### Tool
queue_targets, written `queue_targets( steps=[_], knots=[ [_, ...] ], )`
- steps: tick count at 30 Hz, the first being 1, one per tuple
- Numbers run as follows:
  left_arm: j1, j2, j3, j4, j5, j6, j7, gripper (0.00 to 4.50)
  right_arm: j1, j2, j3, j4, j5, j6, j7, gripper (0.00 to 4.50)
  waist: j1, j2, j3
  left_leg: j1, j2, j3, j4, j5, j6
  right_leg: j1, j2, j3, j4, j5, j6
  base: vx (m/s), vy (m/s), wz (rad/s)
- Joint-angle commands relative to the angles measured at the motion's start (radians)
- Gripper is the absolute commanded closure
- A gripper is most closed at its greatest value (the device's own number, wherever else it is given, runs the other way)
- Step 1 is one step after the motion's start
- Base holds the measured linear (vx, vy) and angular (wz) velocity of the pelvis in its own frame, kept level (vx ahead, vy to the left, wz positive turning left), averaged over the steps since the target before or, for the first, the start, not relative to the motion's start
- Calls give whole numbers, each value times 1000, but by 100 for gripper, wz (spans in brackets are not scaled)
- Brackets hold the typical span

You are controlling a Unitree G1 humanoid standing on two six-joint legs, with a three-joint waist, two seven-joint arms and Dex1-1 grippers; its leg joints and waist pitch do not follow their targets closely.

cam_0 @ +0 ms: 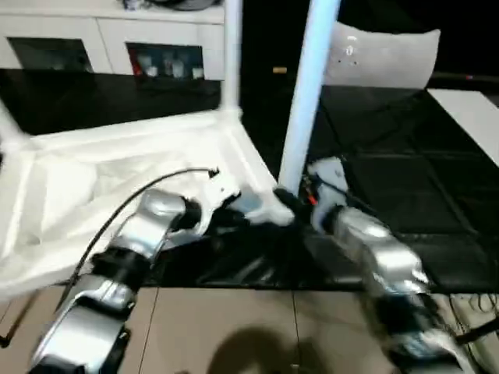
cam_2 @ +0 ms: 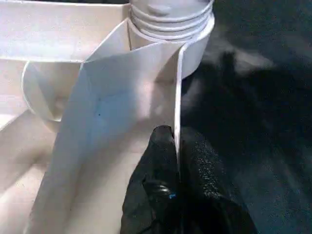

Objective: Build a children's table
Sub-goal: Rotate leg to tighten

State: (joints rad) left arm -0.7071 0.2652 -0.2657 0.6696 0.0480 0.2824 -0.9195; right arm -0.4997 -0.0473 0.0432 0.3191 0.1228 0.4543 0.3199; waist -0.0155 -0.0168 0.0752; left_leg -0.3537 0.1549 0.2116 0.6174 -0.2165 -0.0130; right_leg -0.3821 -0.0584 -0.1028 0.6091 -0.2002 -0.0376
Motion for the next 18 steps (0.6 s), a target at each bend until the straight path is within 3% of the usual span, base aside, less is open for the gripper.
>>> queue_targets(
  steps=[1,3,5,7,12,13,14,18],
  knots=[
    [-46,-88,7,-6,-28,-33,64,450,-9,114,88,59,26,28,3,185,2,4,-36,12,90,-67,-88,-243,-5,23,-125,87,-108,-414,-157,0,0,0],
    [-49,-85,7,-2,-22,-35,68,450,-13,126,71,62,30,23,-18,185,2,3,-39,8,91,-65,-90,-210,6,27,-125,89,-102,-353,-168,0,0,0],
    [-55,-65,2,19,1,-58,74,450,-6,123,41,44,38,-9,-29,148,3,9,-46,6,91,-61,-88,-169,18,33,-124,90,-92,-268,-192,0,0,0],
    [-48,-45,4,26,6,-77,54,450,19,87,42,-1,32,-29,7,137,6,6,-45,4,91,-58,-88,-147,33,36,-125,91,-91,-233,-200,0,0,0],
    [-26,-7,-10,35,15,-142,-3,450,85,-10,28,-120,63,-1,116,97,24,9,-48,5,92,-54,-86,-104,71,42,-123,91,-88,-198,-196,0,0,0],
    [-15,7,-7,34,12,-154,-22,450,118,-72,29,-169,72,2,183,84,23,9,-51,1,93,-55,-86,-92,74,45,-125,90,-84,-186,-204,0,0,0],
    [-15,7,-7,34,12,-154,-22,450,118,-72,29,-169,72,2,183,84,27,7,-50,0,91,-55,-86,-89,73,49,-123,88,-86,-187,-198,0,0,0],
    [15,43,-17,16,-17,-228,-157,450,170,-208,12,-236,97,-20,331,47,25,4,-53,-4,90,-56,-83,-111,81,49,-127,86,-90,-234,-195,0,0,0]
  ],
)
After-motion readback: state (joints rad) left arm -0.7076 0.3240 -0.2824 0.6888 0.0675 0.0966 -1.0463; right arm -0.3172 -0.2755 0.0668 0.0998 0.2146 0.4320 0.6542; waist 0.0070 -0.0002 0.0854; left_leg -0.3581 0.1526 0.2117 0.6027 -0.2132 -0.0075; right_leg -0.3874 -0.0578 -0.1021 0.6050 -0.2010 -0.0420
